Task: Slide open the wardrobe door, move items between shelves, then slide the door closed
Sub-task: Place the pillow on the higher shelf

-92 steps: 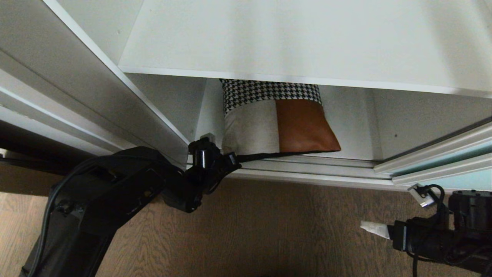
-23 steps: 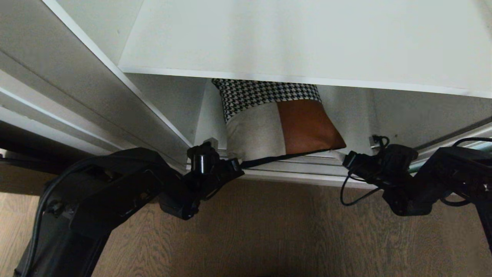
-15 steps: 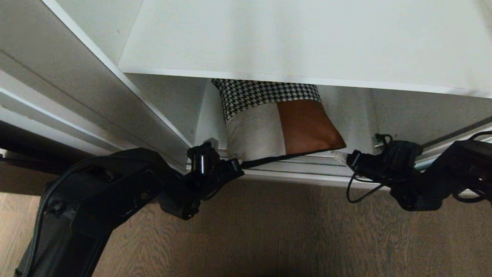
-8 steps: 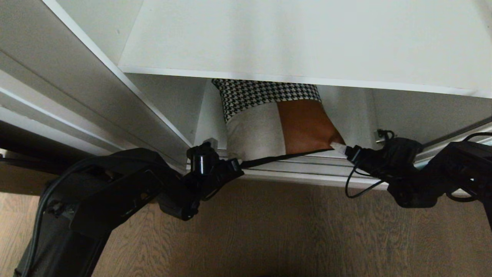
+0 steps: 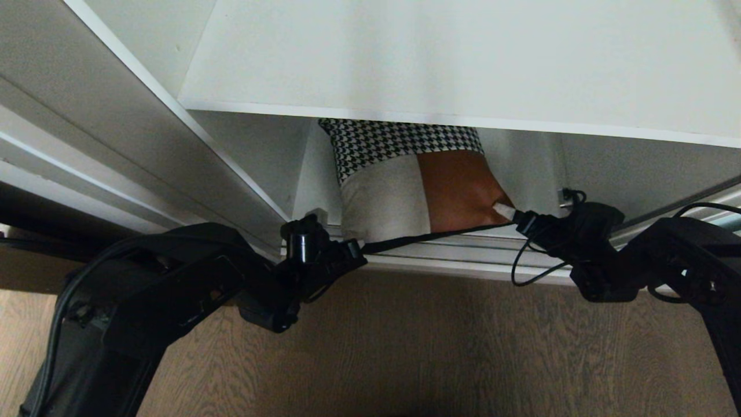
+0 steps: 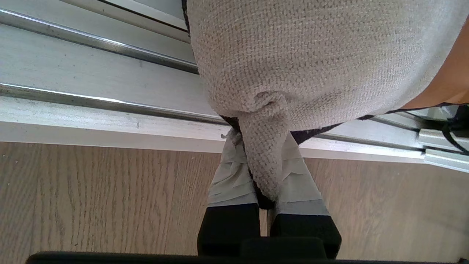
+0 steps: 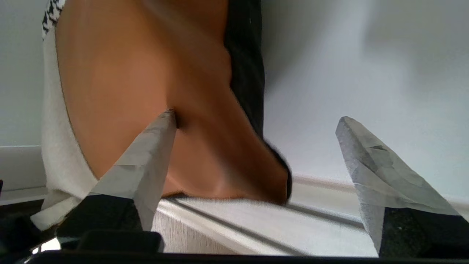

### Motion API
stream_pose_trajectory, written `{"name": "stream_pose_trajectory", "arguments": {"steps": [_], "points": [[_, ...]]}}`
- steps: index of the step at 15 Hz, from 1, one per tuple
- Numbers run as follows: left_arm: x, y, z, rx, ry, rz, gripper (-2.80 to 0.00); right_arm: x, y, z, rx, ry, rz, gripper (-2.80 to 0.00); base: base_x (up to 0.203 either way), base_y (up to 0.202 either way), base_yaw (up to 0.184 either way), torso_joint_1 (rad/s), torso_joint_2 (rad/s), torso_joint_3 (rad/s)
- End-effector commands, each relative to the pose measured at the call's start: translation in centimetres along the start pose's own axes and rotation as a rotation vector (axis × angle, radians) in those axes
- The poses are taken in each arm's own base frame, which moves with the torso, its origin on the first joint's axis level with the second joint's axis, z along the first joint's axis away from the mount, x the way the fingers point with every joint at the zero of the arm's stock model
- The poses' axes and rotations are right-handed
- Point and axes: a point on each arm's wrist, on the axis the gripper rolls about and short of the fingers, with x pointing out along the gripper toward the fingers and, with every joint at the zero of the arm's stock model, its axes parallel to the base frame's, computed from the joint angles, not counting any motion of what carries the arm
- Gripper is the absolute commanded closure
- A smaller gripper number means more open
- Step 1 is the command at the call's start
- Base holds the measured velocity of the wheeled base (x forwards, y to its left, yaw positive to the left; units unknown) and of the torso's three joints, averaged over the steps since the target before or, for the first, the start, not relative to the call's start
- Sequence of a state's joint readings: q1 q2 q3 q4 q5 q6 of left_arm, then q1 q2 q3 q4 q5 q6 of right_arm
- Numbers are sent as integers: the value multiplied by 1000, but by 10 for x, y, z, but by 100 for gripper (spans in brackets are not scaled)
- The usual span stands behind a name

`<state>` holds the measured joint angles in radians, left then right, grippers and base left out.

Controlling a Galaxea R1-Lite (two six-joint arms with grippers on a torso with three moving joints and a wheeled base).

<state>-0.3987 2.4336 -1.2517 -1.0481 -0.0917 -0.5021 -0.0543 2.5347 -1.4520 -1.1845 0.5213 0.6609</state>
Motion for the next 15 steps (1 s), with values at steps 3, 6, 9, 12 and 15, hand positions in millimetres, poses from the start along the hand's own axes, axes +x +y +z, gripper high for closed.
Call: {"name": "stream_pose_trajectory", "arguments": {"steps": [3, 6, 9, 12, 15], "points": [[0, 0, 0, -2, -3, -2, 0, 0, -13, 7, -8, -25, -8, -280, 0, 0, 0, 0, 0, 0], [1, 1, -1, -2, -1, -1, 0, 5, -22, 11, -16, -57, -27, 0, 0, 0, 0, 0, 0, 0], [2, 1, -2, -2, -1, -1, 0, 4, -22, 14, 3, -48, -59, 0, 0, 0, 0, 0, 0, 0], [4, 2, -2, -2, -3, -1, 0, 2, -19, 13, 13, -38, -62, 0, 0, 0, 0, 0, 0, 0], [6, 2, -3, -2, -3, 1, 0, -2, -13, 15, 19, -27, -64, 0, 0, 0, 0, 0, 0, 0]]}}
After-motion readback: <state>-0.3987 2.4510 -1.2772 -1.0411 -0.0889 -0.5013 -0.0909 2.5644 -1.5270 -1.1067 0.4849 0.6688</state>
